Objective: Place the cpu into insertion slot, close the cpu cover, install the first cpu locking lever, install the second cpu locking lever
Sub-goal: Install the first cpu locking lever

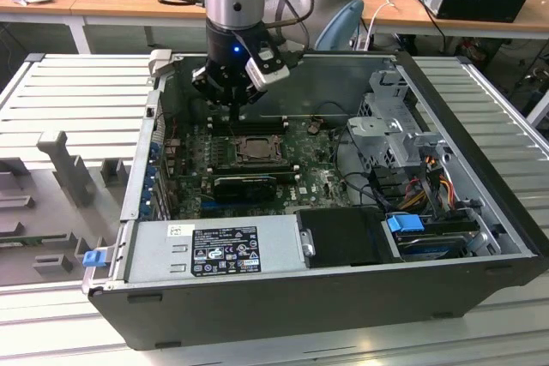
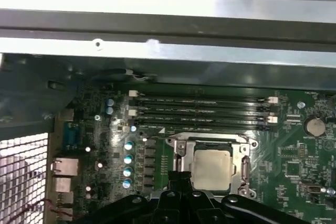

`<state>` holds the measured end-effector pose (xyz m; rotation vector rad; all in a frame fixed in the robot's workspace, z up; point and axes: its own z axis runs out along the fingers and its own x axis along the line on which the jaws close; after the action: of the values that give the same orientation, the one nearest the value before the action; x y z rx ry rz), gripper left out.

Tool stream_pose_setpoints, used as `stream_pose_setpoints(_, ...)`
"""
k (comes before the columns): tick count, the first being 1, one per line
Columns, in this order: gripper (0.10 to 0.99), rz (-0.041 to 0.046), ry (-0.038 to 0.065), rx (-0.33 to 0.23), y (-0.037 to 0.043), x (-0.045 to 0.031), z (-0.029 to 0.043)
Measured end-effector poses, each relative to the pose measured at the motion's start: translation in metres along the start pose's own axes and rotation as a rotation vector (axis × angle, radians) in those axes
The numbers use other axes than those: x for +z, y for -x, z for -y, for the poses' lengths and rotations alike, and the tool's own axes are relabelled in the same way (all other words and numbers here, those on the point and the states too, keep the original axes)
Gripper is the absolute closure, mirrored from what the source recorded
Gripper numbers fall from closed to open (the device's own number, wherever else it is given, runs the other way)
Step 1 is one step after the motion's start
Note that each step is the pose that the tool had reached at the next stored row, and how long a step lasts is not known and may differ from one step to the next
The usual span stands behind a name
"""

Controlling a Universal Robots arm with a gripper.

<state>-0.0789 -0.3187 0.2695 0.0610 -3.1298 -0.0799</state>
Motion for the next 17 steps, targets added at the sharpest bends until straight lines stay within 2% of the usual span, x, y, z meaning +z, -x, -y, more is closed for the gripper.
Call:
stream_pose_setpoints(1,0.98,0.0003,0.0,0.0,-0.0051,0.0003,-0.0002)
stream_pose_setpoints(2,0.98,0.0008,0.001,0.0,-0.0162,0.0009,-0.0006)
stream_pose_setpoints(6,0.98,0.001,0.001,0.0,-0.0273,0.0038,-0.0025)
stream_pose_setpoints(7,0.98,0.0007,0.001,0.0,-0.0312,0.0053,-0.0047)
stream_pose_setpoints(8,0.98,0.0009,0.001,0.0,-0.0318,0.007,-0.0096)
stream_pose_setpoints(12,0.98,0.0009,0.001,-0.001,-0.0314,0.0102,-0.0203)
stream_pose_setpoints(15,0.98,0.0008,0.001,-0.001,-0.0312,0.0115,-0.0256)
stream_pose_setpoints(17,0.98,0.0001,0.001,-0.001,-0.0305,0.0117,-0.0261)
